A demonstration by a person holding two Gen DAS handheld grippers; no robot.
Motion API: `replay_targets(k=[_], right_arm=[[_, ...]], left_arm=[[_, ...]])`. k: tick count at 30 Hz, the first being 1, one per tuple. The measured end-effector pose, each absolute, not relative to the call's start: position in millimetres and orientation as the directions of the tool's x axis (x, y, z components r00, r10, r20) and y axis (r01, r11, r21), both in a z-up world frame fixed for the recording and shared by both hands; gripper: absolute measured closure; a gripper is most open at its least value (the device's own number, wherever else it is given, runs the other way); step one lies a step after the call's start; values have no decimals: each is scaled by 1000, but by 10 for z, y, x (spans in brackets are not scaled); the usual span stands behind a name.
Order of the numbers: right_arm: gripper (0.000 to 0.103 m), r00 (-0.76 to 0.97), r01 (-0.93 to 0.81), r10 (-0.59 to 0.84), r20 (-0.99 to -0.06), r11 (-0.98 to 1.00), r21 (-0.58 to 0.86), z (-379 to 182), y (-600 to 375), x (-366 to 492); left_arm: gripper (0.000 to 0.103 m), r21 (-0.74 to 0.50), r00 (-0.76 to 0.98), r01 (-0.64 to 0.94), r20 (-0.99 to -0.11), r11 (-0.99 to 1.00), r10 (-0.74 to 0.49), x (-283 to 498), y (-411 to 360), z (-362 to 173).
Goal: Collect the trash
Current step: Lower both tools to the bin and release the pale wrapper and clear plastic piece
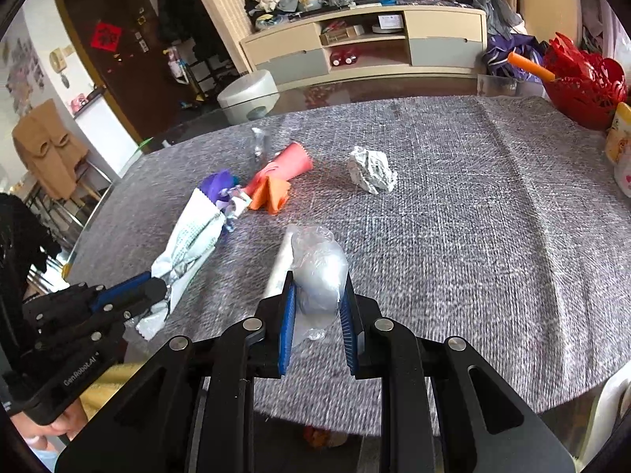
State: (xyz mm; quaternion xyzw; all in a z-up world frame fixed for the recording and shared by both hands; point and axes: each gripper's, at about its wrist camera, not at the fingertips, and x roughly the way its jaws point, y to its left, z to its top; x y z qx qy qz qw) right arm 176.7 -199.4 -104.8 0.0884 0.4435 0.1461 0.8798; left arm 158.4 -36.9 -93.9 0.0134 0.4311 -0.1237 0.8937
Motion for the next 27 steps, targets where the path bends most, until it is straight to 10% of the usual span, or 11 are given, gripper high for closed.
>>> replay_targets(k=[27], right_arm=[[81,470,-196,334,-817,942,273,-1518,-1746,502]], left_arm=[[94,-154,514,284,-808,946,-286,124,-215,-1342]])
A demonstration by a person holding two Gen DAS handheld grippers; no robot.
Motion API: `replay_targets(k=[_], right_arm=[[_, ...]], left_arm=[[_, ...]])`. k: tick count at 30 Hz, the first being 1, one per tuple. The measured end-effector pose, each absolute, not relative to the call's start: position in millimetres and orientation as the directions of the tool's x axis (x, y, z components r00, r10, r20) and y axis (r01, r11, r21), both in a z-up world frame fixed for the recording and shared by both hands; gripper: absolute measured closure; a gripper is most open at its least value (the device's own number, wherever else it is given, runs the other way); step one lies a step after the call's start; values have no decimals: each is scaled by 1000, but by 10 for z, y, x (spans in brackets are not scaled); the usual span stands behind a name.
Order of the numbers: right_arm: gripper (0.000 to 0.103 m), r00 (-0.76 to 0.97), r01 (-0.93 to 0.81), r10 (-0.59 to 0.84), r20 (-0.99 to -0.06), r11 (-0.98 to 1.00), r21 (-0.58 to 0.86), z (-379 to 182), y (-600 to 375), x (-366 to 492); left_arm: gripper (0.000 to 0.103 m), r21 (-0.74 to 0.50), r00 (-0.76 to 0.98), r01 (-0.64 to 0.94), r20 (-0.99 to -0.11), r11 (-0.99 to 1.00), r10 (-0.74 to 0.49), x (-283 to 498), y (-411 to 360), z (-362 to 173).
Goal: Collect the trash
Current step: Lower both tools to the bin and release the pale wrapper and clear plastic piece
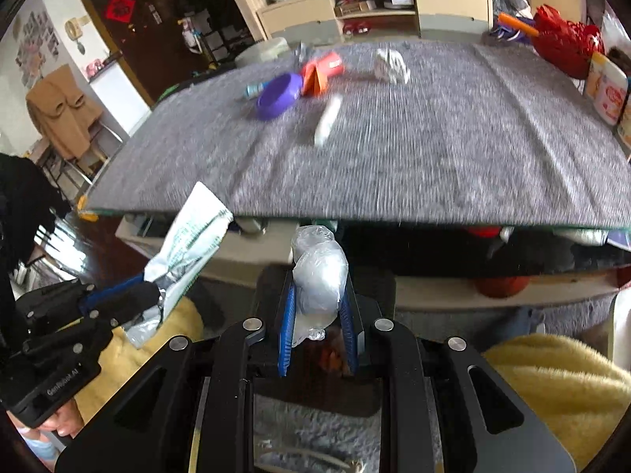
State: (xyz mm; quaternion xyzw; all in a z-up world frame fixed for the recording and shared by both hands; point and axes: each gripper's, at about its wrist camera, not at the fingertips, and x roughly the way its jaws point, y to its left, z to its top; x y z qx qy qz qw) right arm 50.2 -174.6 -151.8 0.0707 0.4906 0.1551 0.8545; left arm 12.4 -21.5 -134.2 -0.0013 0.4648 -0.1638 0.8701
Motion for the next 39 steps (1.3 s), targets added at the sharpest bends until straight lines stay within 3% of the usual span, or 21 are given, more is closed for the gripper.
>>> replay_targets(k=[11,22,28,32,36,39], right_arm=[[81,367,-150,300,-880,953,262,-2125,-1730,384],[79,280,-109,305,-910,952,286,-2511,-1721,458],[77,282,-96,315,-906,949,300,-2530,-1699,512],[52,301,-73,302,-904,953,295,-2516,-1747,554],[44,318,-41,294,-901,954,297,-2493,-1848,594],[39,330,-26,287,-899,955,295,-2467,-1919,619]], left_arm=[[94,-200,360,274,-886,941,-293,64,-372,-2108],[92,-222,260,246,-923,944,-284,122,-426,-2501],[76,-232,251,246,-922,941,-293,172,-438,-2519],[62,-230,254,232,-924,945,-287,214,-403,-2521],[49,-233,252,213,-925,949,-284,251,-333,-2529],[26,-239,259,206,-922,949,-288,275,-293,-2518]])
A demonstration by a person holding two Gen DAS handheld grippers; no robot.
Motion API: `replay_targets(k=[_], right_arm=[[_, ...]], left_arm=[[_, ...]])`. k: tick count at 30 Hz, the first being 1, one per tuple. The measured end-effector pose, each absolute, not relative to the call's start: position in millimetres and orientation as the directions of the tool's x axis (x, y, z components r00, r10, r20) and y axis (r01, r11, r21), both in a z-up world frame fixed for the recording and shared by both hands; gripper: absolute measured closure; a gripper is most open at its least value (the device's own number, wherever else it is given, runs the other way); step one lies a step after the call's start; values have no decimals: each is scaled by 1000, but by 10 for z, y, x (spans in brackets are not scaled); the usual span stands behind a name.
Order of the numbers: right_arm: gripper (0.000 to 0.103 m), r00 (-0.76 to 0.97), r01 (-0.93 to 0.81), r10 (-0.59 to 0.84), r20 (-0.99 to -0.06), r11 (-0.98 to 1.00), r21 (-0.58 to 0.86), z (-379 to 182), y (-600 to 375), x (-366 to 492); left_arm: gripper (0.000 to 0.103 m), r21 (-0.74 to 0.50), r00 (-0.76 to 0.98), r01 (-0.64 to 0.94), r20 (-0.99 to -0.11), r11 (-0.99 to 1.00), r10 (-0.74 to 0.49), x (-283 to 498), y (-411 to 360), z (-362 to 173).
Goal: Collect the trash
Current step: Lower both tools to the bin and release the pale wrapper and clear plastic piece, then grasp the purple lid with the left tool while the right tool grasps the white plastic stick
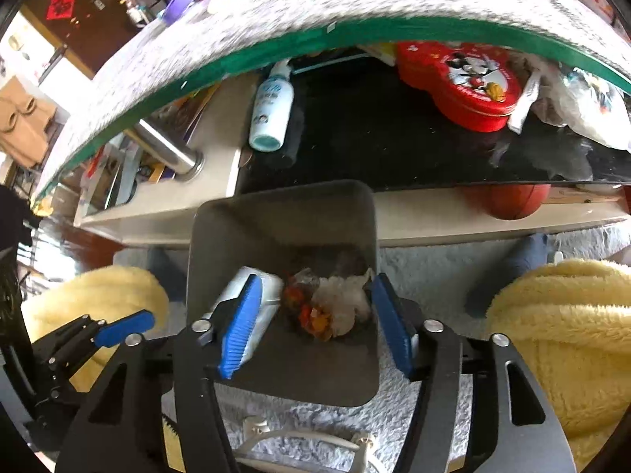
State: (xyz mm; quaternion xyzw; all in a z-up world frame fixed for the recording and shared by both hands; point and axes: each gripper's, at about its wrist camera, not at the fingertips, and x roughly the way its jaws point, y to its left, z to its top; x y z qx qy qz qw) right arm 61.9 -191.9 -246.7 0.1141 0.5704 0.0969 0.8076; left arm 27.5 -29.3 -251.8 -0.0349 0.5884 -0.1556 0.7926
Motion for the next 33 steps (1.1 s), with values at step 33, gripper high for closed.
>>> replay_targets(k=[33], right_arm=[[64,520,-170,310,-796,951,260,-1367,-1572,1974]], left_arm=[[8,-93,515,173,-840,981,-170,1329,210,-1291]])
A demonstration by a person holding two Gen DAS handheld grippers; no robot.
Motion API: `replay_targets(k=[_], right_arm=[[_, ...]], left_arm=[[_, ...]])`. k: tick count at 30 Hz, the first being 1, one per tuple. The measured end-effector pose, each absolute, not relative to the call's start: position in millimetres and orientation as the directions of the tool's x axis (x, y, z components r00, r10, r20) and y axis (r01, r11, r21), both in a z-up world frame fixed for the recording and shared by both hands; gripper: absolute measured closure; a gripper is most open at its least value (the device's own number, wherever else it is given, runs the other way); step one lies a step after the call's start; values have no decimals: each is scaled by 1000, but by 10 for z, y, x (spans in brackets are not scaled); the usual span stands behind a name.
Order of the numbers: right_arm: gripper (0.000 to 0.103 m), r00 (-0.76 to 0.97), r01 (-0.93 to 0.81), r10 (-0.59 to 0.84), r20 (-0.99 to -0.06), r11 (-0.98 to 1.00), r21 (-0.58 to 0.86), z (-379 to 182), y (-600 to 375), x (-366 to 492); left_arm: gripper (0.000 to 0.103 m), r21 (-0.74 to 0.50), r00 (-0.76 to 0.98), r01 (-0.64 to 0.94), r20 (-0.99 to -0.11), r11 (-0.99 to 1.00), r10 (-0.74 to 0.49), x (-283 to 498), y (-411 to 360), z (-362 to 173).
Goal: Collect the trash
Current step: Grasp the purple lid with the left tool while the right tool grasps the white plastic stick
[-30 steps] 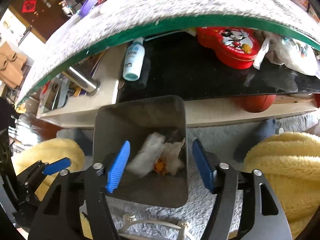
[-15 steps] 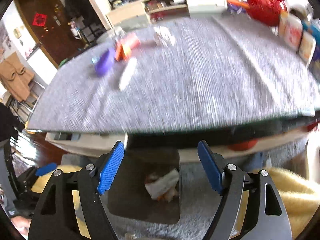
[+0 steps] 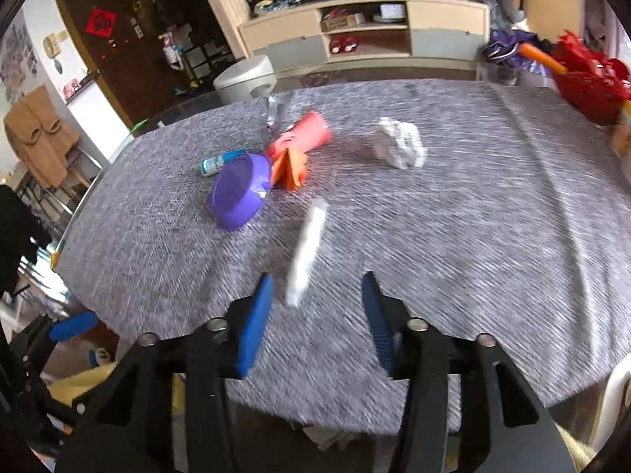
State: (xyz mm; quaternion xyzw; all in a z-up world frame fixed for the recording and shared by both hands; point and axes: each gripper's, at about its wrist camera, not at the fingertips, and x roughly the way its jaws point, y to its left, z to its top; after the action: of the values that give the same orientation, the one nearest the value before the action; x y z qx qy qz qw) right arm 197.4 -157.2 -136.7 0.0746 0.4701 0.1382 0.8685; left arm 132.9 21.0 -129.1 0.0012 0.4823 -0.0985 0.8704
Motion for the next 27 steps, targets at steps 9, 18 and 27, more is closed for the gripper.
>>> replay_targets(k=[9,18,27], right_arm=[[83,486,-185,289,-825,956,226,-1571,-1386,2290],[88,498,-202,290,-817,955,216,-1558,-1456,2396],[88,537,-175,297,-789,955,241,-1404,-1732,2442]], left_arm=[[8,-88,508,187,-844,978,-173,1682,183,-1346],[8,-95,508,217,-839,972,-196,2190,26,-1405],[8,-130,479,246,-845,961,-237,2702,-181,-1605]])
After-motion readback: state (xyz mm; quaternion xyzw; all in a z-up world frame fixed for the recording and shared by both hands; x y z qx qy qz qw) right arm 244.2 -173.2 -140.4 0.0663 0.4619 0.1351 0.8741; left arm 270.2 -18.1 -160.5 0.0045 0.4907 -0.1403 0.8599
